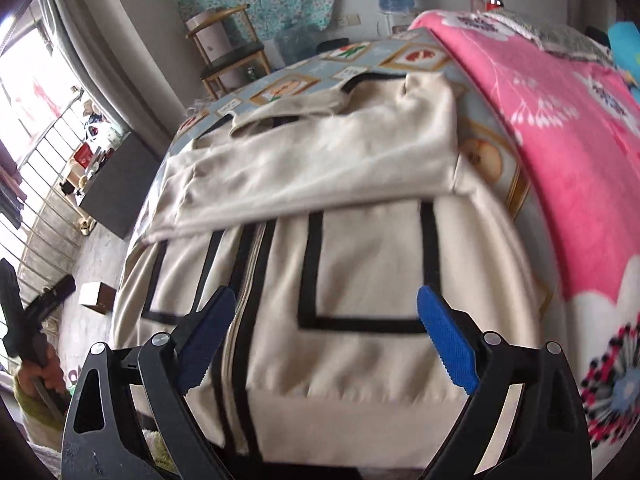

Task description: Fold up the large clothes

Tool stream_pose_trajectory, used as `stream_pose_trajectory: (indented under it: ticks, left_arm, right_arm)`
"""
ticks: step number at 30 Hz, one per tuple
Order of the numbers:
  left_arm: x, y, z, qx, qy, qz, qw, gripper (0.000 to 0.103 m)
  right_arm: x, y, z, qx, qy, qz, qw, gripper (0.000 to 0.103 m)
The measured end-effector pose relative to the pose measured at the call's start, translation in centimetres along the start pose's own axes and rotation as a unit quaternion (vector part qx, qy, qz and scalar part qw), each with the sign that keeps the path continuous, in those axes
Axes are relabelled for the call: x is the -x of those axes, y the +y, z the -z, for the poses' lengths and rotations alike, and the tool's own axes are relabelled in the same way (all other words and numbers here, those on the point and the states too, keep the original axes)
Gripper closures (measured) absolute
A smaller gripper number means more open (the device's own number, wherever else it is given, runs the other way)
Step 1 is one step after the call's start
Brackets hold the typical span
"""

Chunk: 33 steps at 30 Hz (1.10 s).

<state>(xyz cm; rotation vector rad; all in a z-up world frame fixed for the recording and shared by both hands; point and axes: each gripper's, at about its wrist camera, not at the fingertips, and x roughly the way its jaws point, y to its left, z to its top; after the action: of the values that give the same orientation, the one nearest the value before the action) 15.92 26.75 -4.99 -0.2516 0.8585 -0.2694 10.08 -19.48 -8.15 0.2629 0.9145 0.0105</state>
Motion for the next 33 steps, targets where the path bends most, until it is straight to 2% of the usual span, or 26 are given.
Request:
stream_pose_trajectory:
  ticks: [5,11,13,16,18,24,29,33]
  left_arm:
    - [0.9,0.5,6.0,-0.006,0.025,-0.005,0.9997,0.026]
    - [-0.4,-0.9,11.3,-0.018,0.075,0.026,0.9967,0.026]
    - [-0.9,-1.5,12.1,-0.022,0.085,0.036,0.9955,0.036]
    - [-1.8,-2.0,12.1,-0.018,0.092,0.056,0.9940,0.046]
    - [-3.0,-1.8,12.0,-0.013,0.107,0.058,0.9925,0.050]
    - [-4.7,-1.1,11.7,0.011,0.141,0.089,0.9860,0.051]
    - [-4.8,-1.2,11.5,0.020,0.142,0.112,0.9834,0.052]
    - [-4.4,-1.9,11.1,0.008,0.136,0.113,0.9842,0.063]
  right_arm:
    - [-1.0,2.0,3.4,0.030,0.028,0.018,0.999,0.014]
    - [-1.9,3.3,6.7,0.053,0.047,0.021,0.997,0.014]
    - [-2.0,3.4,7.1,0.056,0.050,0.027,0.997,0.014]
    - [-1.4,3.1,7.1,0.052,0.038,0.028,0.998,0.014]
    - [-0.7,2.5,6.9,0.043,0.025,0.029,0.998,0.014]
    - [2.3,-1.2,8.5,0.013,-0.008,0.057,0.998,0.014]
    - [4.1,-5.1,11.4,-0.022,0.005,0.073,0.997,0.014]
    - [4.9,-8.1,12.5,-0.053,0.002,0.075,0.996,0.014]
